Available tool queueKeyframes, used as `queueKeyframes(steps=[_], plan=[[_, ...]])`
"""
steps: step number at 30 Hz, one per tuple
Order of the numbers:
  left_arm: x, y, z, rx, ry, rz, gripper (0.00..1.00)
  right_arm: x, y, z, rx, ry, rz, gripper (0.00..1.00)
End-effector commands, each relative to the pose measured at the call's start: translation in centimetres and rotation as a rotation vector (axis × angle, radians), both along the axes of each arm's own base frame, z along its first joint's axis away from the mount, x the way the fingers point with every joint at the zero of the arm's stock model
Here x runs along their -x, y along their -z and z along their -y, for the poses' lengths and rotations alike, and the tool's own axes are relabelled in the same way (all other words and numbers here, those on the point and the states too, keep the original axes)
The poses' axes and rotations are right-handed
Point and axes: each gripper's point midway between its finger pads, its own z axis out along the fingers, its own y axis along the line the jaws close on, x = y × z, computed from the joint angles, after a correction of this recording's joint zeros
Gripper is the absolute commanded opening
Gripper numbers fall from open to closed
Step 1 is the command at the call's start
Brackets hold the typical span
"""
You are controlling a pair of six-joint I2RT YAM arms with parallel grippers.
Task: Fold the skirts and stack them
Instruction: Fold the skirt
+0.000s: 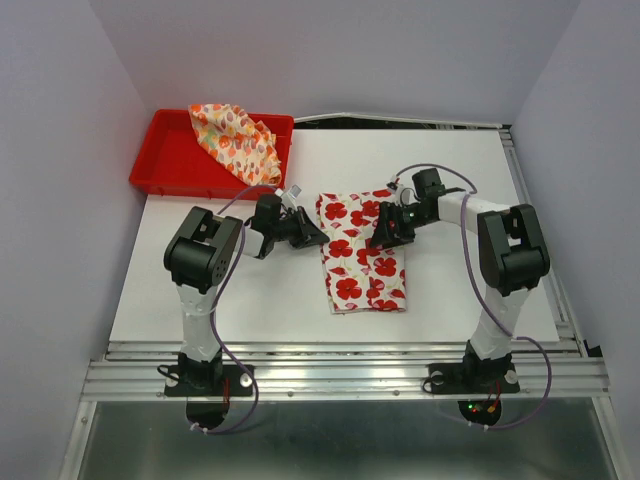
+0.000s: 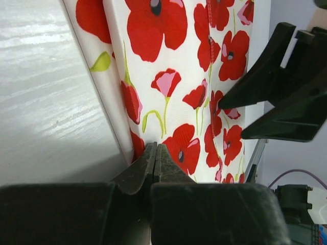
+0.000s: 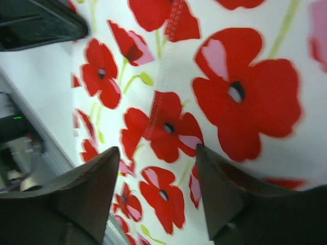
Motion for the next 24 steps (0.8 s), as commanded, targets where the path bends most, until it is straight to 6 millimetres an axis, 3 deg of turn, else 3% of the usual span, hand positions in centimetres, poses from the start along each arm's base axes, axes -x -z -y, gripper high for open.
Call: queueKeyframes(steps=[1, 3, 4, 5, 6, 7, 8, 9, 10, 11, 13, 14, 19, 24], plan=[[-0.1, 3.6, -1.7, -0.14, -0.052, -0.07, 0.0, -0.7, -3.9, 3.1, 0.187, -0.115, 0.211, 0.72], [-0.1, 3.8, -1.7, -0.141, -0.053, -0.078, 0.0, -0.7, -7.0, 3.9, 0.225, -0.188, 0.364, 0.78], [-0.1, 3.9, -1.7, -0.141, -0.05, -0.081, 0.0, 0.2, -7.0, 4.6, 0.258, -0.215, 0.379, 0.77], [-0.2, 3.9, -1.7, -0.139, -0.049, -0.081, 0.0, 0.2, -8.1, 4.7, 0.285, -0.245, 0.443, 0.75], [-0.1, 4.0, -1.6, -0.14, -0.047, -0.083, 0.0, 1.7, -8.9, 5.0, 0.318, -0.277, 0.502, 0.73], [-0.2, 4.0, -1.6, -0.137, -0.043, -0.085, 0.0, 3.4, -7.1, 5.1, 0.403, -0.368, 0.546, 0.7], [-0.1, 4.0, -1.5, -0.136, -0.041, -0.084, 0.0, 4.3, -6.9, 5.2, 0.446, -0.412, 0.595, 0.7], [0.0, 4.1, -1.5, -0.138, -0.04, -0.087, 0.0, 5.0, -8.5, 5.1, 0.482, -0.459, 0.717, 0.69], [-0.1, 4.0, -1.5, -0.135, -0.038, -0.085, 0.0, 5.0, -8.7, 5.2, 0.537, -0.468, 0.798, 0.69], [0.0, 4.1, -1.5, -0.137, -0.037, -0.086, 0.0, 6.4, -8.7, 3.9, 0.54, -0.527, 0.864, 0.69], [0.0, 4.0, -1.4, -0.139, -0.033, -0.082, 0.0, 7.9, -8.6, 3.8, 0.588, -0.536, 0.97, 0.69], [0.1, 4.1, -1.4, -0.139, -0.033, -0.083, 0.0, 9.3, -8.4, 2.1, 0.583, -0.591, 1.01, 0.69], [0.1, 4.0, -1.2, -0.142, -0.028, -0.077, 0.0, 10.7, -6.8, 0.9, 0.577, -0.627, 1.023, 0.65], [0.2, 4.1, -0.9, -0.143, -0.019, -0.077, 0.0, 13.8, -3.4, 0.0, 0.57, -0.76, 1.046, 0.66]])
